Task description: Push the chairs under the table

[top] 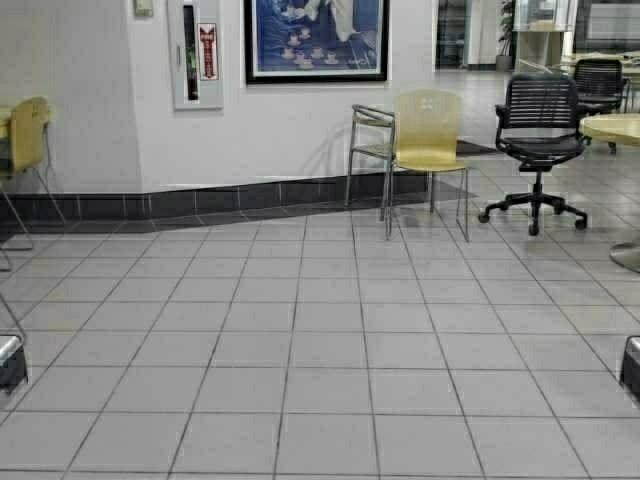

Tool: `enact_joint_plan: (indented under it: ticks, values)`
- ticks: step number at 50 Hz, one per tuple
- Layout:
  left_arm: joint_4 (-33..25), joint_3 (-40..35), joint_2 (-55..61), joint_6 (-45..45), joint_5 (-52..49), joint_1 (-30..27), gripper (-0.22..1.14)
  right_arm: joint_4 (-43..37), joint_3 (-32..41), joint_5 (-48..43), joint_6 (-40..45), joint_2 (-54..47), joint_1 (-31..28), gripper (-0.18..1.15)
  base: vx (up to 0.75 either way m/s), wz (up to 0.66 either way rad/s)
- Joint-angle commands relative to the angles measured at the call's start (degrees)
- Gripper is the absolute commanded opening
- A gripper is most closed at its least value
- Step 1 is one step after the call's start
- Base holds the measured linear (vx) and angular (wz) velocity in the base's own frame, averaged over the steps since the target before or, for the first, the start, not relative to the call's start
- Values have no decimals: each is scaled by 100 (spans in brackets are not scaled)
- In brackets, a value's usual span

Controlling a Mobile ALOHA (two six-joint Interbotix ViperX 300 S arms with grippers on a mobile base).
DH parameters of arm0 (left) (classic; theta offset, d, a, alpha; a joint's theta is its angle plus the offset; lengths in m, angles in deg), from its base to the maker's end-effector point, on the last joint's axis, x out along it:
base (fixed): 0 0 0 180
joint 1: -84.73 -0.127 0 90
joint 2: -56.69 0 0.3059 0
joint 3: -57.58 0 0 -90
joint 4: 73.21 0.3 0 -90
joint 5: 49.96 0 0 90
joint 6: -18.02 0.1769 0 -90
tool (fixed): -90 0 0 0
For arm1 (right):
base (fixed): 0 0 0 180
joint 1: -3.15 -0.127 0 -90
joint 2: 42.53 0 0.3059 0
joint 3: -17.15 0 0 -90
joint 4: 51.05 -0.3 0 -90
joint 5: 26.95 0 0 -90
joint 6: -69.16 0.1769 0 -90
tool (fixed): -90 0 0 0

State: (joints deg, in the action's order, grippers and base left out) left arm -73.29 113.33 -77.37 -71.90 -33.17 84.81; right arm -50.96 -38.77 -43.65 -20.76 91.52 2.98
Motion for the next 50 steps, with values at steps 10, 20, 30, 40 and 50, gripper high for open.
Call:
enact_joint_plan:
  ticks: [10, 20, 30, 40, 50]
  values:
    - [-114, -79, -123, -229, -343, 53, 3, -9, 62, 105, 26, -79, -35, 5, 0, 0]
    - [-114, -70, -114, -246, -343, 53, 3, 0, 123, 158, 26, -132, -26, 5, 1, -3]
    - [-123, -53, -149, -281, -343, 53, 3, 9, 149, 167, 26, -176, -35, 5, 9, -9]
    - [-123, -26, -211, -325, -352, 53, 3, 9, 185, 167, 35, -176, -35, 5, 15, -13]
    - [-114, -18, -325, -325, -352, 53, 3, 9, 202, 167, 26, -176, -35, 5, 17, -12]
